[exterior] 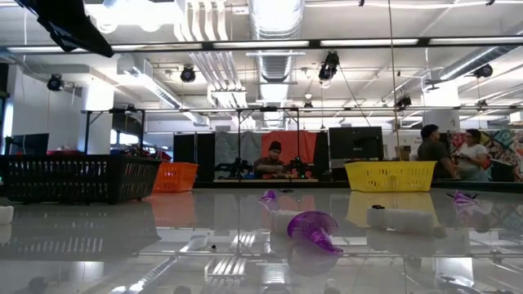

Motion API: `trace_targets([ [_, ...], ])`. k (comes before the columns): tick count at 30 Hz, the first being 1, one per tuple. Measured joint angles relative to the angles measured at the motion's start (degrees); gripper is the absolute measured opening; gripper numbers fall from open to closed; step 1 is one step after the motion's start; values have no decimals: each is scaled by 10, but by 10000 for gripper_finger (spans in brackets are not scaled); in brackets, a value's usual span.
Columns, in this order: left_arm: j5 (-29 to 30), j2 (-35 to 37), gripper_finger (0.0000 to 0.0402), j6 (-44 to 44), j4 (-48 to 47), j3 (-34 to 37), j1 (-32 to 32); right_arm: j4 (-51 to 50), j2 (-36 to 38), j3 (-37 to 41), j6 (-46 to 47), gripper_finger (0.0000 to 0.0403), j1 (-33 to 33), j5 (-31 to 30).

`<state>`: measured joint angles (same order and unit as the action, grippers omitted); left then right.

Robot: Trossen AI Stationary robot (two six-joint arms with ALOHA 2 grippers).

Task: Sort Halloween decoration
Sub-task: Put the white skeleton toy into the yellow bin

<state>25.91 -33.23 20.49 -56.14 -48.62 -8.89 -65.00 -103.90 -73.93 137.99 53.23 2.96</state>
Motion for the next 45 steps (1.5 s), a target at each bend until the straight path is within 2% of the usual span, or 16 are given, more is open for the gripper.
trace_targets([
  [7, 0, -19, 52, 0, 0, 0, 0, 68, 2, 39, 0, 77, 0, -4],
  [12, -8, -23, 52, 0, 0, 0, 0, 78, 2, 58, 0, 77, -1, 1],
  [16, -26, -23, 52, 0, 0, 0, 0, 79, 2, 62, -2, 77, -1, 49],
  [24, -34, -23, 52, 2, 0, 0, 0, 93, 2, 71, -9, 77, 3, 61],
  [33, -37, -23, 52, 2, 0, 0, 0, 199, 0, 143, -14, 74, 3, 85],
  [37, -44, -23, 52, 2, 0, 0, 0, 188, -1, 136, -27, 60, 2, 85],
  [41, -44, -23, 52, 2, 0, 0, 0, 168, -1, 124, -38, 22, 2, 85],
  [45, -44, -23, 52, 2, 0, 0, 0, 155, -2, 113, -41, 15, 2, 85],
])
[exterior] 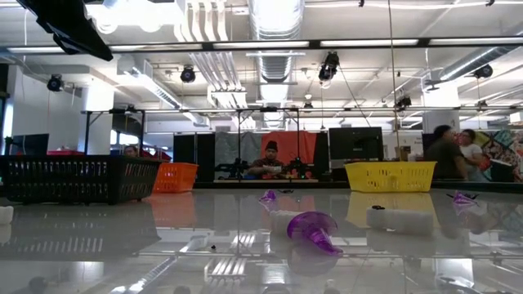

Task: Sort Halloween decoration
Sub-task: Put the white skeleton toy into the yellow bin

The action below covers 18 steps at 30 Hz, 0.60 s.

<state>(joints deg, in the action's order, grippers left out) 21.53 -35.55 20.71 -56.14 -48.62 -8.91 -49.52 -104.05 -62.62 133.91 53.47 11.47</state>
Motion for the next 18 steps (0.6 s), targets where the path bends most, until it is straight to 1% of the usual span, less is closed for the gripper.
trace_targets([
  [6, 0, 1, 52, 13, 0, 0, 0, -79, 1, -56, -1, 13, 0, -14],
  [8, 0, 1, 52, 15, 0, 0, 0, -136, 1, -76, 0, 12, 1, -18],
  [12, 5, 2, 52, 23, 0, 0, 0, -185, 15, -108, -4, 11, -4, -40],
  [14, 5, 2, 52, 23, 0, 0, 0, -199, 19, -111, -8, 11, -9, -74],
  [18, 13, 2, 52, 15, 0, 0, 0, -194, 38, -109, -26, 11, -28, -144],
])
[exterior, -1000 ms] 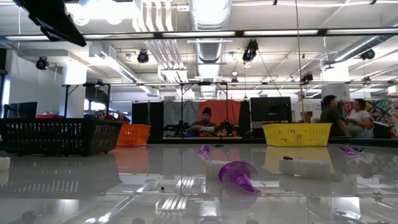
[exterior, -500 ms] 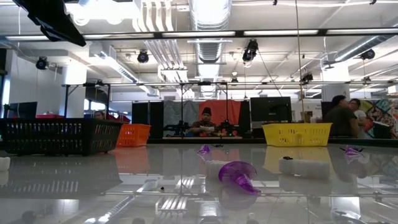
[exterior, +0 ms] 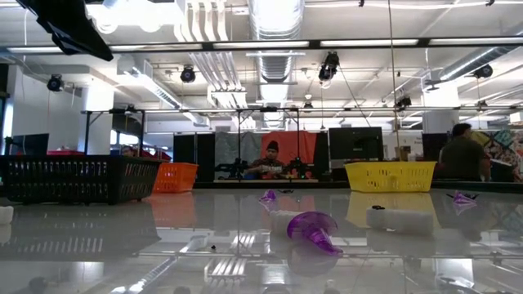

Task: Sort Halloween decoration
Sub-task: Put the white skeleton toy into the yellow bin

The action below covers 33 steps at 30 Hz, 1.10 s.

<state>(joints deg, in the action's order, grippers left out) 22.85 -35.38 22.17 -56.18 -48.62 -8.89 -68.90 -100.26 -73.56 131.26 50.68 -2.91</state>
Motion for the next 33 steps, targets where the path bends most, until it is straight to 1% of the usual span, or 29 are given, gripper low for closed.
trace_targets([
  [7, 8, 3, 52, -10, -2, 0, 0, -13, 50, 8, -53, 11, -52, -121],
  [13, 8, 2, 52, -26, -2, 0, 0, -50, 104, 29, -100, 11, -116, -182],
  [19, 8, 2, 52, -31, 1, 0, 0, -56, 167, 68, -171, 12, -204, -204],
  [23, 12, 2, 52, -32, 1, 0, 0, -55, 207, 95, -199, 12, -258, -213],
  [26, 38, 2, 52, -32, 1, 0, 0, -50, 234, 113, -217, 12, -292, -213],
  [31, 109, 2, 52, -34, 2, 0, 0, -41, 263, 139, -247, 13, -352, -215],
  [33, 127, 2, 52, -45, 2, 0, 0, -31, 268, 148, -266, 13, -378, -228],
])
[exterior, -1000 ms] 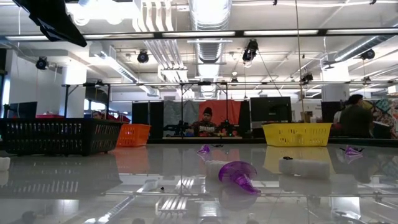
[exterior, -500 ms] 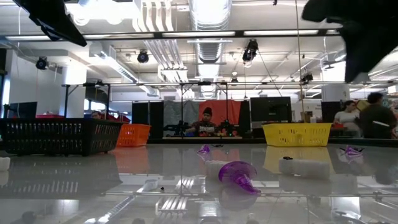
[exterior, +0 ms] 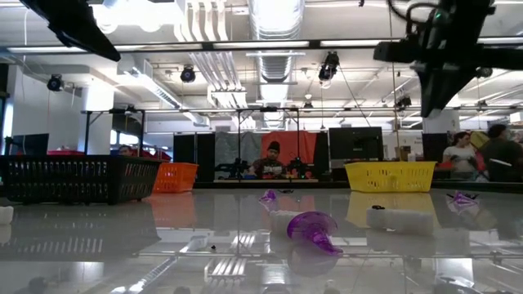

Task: Sort Halloween decoration
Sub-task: Put the white skeleton toy into the yellow bin

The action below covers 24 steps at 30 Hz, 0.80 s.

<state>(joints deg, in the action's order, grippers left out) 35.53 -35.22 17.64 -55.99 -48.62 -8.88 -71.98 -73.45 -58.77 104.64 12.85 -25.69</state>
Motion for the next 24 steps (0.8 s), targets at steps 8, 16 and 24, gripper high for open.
trace_targets([
  [8, 13, -2, 52, -47, 1, 0, 0, 50, -1, 13, -102, 13, -98, -15],
  [16, 15, -9, 52, -65, 4, 0, 0, 69, -1, 11, -193, 13, -180, -29],
  [24, 15, -19, 52, -36, 4, 0, 0, 88, -1, 11, -325, 13, -274, -28],
])
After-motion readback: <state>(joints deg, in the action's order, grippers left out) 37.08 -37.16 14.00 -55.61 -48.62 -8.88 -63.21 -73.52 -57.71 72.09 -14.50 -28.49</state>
